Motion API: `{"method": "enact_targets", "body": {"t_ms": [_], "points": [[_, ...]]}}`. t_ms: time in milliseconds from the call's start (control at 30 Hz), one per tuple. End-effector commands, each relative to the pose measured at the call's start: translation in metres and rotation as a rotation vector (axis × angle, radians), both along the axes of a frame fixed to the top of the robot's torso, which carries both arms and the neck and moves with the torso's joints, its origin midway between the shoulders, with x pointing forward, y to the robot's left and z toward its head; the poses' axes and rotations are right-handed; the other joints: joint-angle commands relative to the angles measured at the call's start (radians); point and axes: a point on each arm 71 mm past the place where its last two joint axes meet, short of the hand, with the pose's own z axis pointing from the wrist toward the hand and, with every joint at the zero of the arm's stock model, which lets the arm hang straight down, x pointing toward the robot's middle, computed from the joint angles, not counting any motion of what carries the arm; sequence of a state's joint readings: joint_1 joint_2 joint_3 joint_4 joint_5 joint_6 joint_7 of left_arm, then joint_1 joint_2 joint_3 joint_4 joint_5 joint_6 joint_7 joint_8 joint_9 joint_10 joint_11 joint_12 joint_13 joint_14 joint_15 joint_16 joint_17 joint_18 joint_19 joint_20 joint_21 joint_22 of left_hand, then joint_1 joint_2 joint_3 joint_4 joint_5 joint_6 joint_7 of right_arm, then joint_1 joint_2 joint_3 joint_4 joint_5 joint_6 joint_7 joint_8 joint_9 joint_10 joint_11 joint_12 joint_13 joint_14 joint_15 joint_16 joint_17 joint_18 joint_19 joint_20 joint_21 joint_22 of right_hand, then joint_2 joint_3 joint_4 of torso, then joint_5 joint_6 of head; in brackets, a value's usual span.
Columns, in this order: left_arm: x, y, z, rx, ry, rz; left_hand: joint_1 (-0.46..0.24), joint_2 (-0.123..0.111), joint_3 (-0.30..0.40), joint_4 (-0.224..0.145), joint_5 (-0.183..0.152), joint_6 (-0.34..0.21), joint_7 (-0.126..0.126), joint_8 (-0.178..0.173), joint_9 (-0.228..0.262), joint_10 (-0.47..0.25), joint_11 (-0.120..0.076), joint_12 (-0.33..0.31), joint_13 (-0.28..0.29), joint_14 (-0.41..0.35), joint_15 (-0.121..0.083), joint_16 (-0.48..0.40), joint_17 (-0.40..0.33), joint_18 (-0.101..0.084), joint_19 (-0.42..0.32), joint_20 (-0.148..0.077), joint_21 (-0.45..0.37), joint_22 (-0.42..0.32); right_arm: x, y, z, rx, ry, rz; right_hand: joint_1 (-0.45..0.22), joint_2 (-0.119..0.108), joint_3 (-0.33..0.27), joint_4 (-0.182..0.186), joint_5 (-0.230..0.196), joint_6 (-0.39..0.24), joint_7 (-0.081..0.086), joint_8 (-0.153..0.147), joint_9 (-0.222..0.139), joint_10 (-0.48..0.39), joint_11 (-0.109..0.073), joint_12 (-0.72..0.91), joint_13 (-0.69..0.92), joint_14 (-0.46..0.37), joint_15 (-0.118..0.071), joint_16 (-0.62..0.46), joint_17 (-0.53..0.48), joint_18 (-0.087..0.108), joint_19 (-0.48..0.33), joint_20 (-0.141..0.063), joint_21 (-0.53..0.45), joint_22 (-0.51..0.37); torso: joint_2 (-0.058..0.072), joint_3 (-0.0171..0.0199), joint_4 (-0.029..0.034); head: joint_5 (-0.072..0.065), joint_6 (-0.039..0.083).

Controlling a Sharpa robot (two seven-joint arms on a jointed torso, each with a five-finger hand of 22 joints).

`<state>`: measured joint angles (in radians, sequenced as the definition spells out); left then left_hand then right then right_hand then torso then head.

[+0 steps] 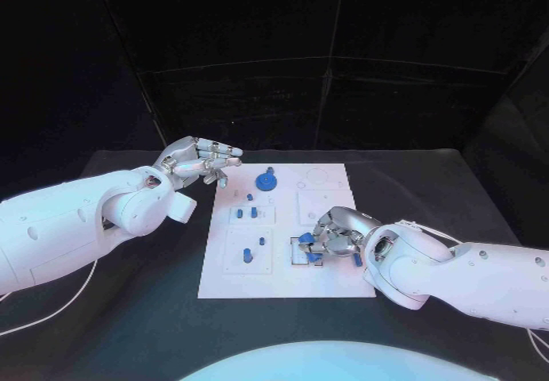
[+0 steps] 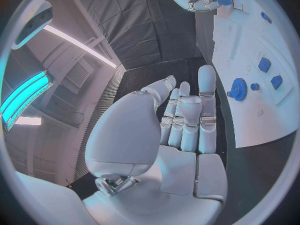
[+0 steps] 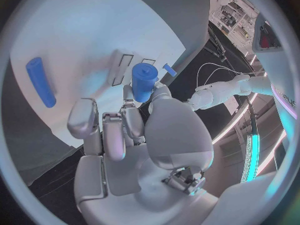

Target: Assemble the parts on the task board

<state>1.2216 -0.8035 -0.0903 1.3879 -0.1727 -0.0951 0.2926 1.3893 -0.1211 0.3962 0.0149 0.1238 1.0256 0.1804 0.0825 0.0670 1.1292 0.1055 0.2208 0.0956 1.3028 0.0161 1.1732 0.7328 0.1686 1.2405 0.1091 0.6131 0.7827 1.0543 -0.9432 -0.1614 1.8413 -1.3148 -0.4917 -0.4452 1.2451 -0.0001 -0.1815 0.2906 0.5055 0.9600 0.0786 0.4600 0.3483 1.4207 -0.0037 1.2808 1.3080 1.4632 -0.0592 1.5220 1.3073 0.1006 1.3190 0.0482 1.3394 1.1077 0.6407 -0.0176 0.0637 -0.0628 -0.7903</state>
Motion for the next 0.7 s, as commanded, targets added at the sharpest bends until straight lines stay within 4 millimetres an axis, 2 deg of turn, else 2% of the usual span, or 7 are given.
{"method": "enact_targets", "body": {"t_ms": [33,267,367,467,500,633,700], "points": [[-0.0003,-0.002,0.0012,-0.01,-0.001,-0.012,0.003,0.01,-0.001,-0.007,0.003,-0.005,0.002,0.004,0.001,-0.008,-0.002,0.003,0.001,-0.003,0.0,0.0,0.0,0.014,-0.001,0.005,-0.006,-0.001,0.001,0.0012,-0.0028,-0.014,0.035,-0.007,-0.033,-0.003,-0.017,-0.002,-0.041,0.008,-0.007,0.007,0.002,0.008,0.0,0.002,0.014,0.084,-0.008,0.005,0.144,-0.007,0.003,-0.002,0.005,0.0,0.001,-0.0006,0.0005,0.002,0.001],[-0.0004,-0.002,0.0011,-0.01,0.0,-0.012,0.003,0.01,-0.001,-0.007,0.003,-0.005,0.002,0.004,0.001,-0.008,-0.002,0.003,0.001,-0.003,0.0,0.0,0.0,0.014,-0.001,0.005,-0.006,-0.001,0.004,0.0051,-0.0045,-0.025,0.034,-0.02,-0.074,0.008,-0.055,-0.002,-0.176,0.009,-0.011,0.018,0.016,0.009,-0.003,-0.003,0.016,0.084,-0.01,0.003,0.142,-0.007,0.003,-0.005,0.004,-0.001,0.001,-0.0001,-0.0017,0.005,-0.002],[-0.0004,-0.0022,0.0011,-0.01,0.0,-0.013,0.003,0.01,-0.001,-0.007,0.003,-0.005,0.002,0.004,0.001,-0.008,-0.002,0.003,0.001,-0.003,0.0,0.0,0.0,0.014,-0.001,0.005,-0.006,-0.001,0.0049,0.0067,-0.0047,-0.025,0.03,-0.022,-0.11,0.011,-0.075,-0.003,-0.282,0.006,-0.012,0.021,0.021,0.005,-0.002,-0.012,0.012,0.083,-0.011,0.003,0.141,-0.006,0.001,-0.005,0.002,-0.004,0.001,-0.0004,-0.0012,0.005,-0.003],[-0.0004,-0.0022,0.001,-0.01,0.0,-0.012,0.003,0.01,-0.001,-0.007,0.003,-0.005,0.002,0.004,0.001,-0.008,-0.002,0.003,0.001,-0.003,0.0,0.0,0.0,0.014,-0.001,0.005,-0.006,-0.001,0.0053,0.0082,-0.0049,-0.027,0.027,-0.02,-0.15,-0.01,-0.082,0.002,-0.384,-0.001,-0.009,0.022,0.025,0.0,-0.001,-0.024,0.006,0.083,-0.009,0.001,0.139,-0.005,-0.003,-0.004,-0.002,-0.009,0.001,-0.0001,-0.0004,0.006,-0.004],[-0.0004,-0.002,0.001,-0.01,0.0,-0.012,0.003,0.01,-0.001,-0.007,0.003,-0.005,0.002,0.004,0.001,-0.008,-0.002,0.003,0.001,-0.003,0.0,0.0,0.0,0.014,-0.001,0.005,-0.006,-0.001,0.0056,0.0087,-0.0049,-0.027,0.026,-0.02,-0.174,-0.029,-0.072,0.004,-0.417,-0.004,-0.009,0.023,0.027,-0.003,0.0,-0.03,0.004,0.083,-0.008,0.001,0.139,-0.005,-0.004,-0.003,-0.004,-0.012,0.001,-0.0001,-0.0008,0.007,-0.004],[-0.0005,-0.0018,0.001,-0.01,0.0,-0.012,0.003,0.01,-0.001,-0.007,0.003,-0.005,0.002,0.004,0.001,-0.008,-0.002,0.003,0.001,-0.003,0.0,0.0,0.0,0.014,-0.001,0.005,-0.006,-0.001,0.0062,0.0085,-0.0048,-0.029,0.019,-0.024,-0.217,-0.063,-0.038,0.006,-0.444,-0.01,-0.007,0.024,0.031,-0.007,0.001,-0.039,-0.001,0.082,-0.007,0.0,0.137,-0.004,-0.007,-0.002,-0.007,-0.016,0.0,-0.0004,-0.0013,0.007,-0.005],[-0.0005,-0.0017,0.001,-0.01,0.001,-0.012,0.003,0.01,-0.001,-0.007,0.003,-0.005,0.002,0.004,0.001,-0.008,-0.002,0.003,0.001,-0.003,0.0,0.0,0.0,0.014,-0.001,0.005,-0.006,-0.001,0.0064,0.0079,-0.0046,-0.029,0.016,-0.027,-0.225,-0.069,-0.03,0.006,-0.447,-0.011,-0.007,0.025,0.032,-0.008,0.002,-0.042,-0.001,0.082,-0.007,-0.001,0.137,-0.004,-0.007,-0.002,-0.008,-0.016,0.0,-0.0004,-0.0018,0.008,-0.005]]}}
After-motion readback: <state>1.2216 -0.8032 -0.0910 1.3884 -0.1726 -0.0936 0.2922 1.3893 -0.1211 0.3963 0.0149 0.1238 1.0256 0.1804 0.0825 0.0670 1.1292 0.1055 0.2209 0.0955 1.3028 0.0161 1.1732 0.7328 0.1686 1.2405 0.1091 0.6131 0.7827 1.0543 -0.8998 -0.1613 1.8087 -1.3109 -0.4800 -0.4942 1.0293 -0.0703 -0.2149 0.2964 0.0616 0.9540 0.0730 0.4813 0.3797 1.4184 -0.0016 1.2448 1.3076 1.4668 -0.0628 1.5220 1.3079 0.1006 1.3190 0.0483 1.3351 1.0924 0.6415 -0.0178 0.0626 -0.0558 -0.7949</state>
